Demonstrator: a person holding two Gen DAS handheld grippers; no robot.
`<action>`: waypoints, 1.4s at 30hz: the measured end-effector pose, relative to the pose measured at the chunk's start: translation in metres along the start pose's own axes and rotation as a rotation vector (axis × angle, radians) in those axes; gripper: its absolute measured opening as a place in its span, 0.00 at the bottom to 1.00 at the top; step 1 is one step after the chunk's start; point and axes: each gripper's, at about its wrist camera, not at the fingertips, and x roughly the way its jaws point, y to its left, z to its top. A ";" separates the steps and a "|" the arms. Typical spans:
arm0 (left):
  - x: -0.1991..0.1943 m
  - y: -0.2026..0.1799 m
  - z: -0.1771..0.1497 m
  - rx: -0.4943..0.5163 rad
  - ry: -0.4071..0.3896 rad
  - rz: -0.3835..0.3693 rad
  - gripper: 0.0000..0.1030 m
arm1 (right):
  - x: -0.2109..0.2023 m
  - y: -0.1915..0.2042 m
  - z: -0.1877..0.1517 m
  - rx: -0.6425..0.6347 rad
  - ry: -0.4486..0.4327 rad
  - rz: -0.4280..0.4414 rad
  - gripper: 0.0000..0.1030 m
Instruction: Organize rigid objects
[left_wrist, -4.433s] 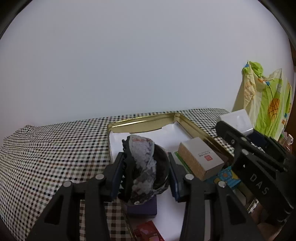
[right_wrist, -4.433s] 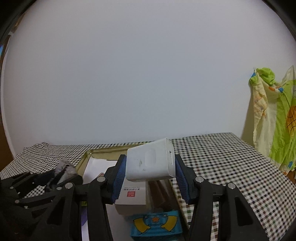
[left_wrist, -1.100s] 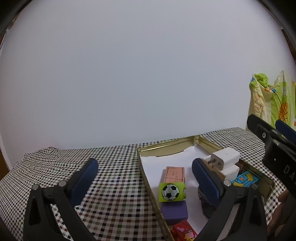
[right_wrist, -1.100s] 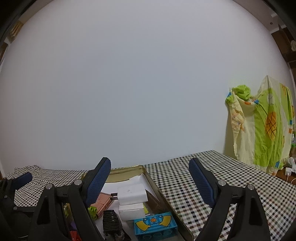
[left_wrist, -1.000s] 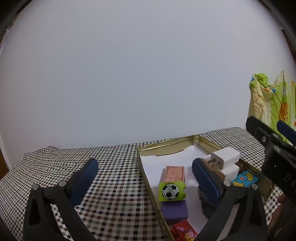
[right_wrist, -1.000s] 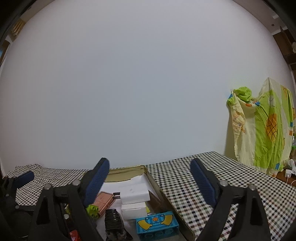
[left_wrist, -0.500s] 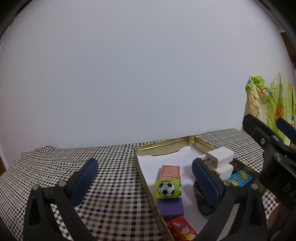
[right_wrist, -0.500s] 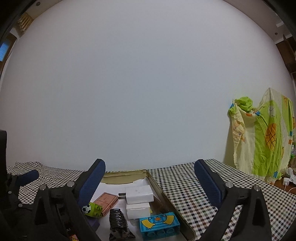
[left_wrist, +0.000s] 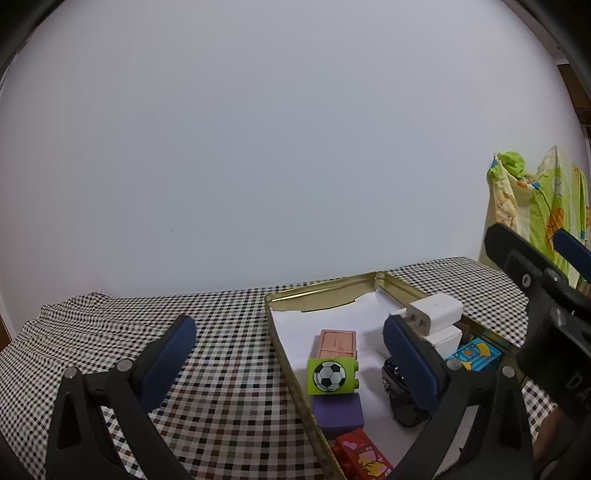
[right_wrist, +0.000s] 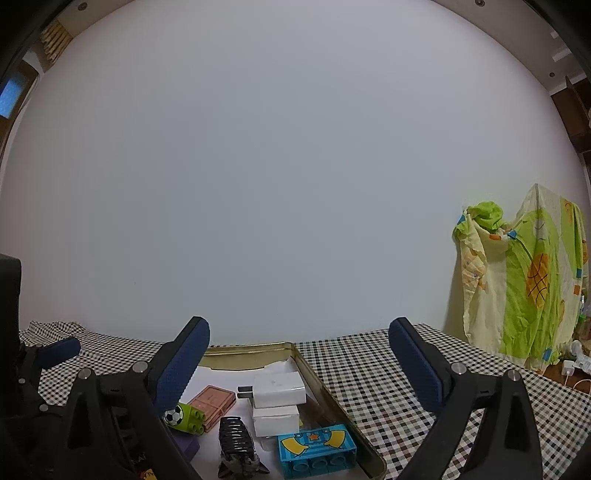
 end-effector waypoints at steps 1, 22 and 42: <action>-0.001 0.001 0.000 0.000 0.000 -0.001 1.00 | 0.000 0.001 0.000 -0.002 -0.002 0.000 0.97; -0.003 0.001 0.000 -0.012 -0.003 0.005 1.00 | 0.001 0.004 0.000 -0.002 -0.001 -0.004 0.97; 0.002 0.004 -0.002 -0.008 0.039 0.009 1.00 | 0.001 0.004 0.004 0.009 0.016 -0.004 0.97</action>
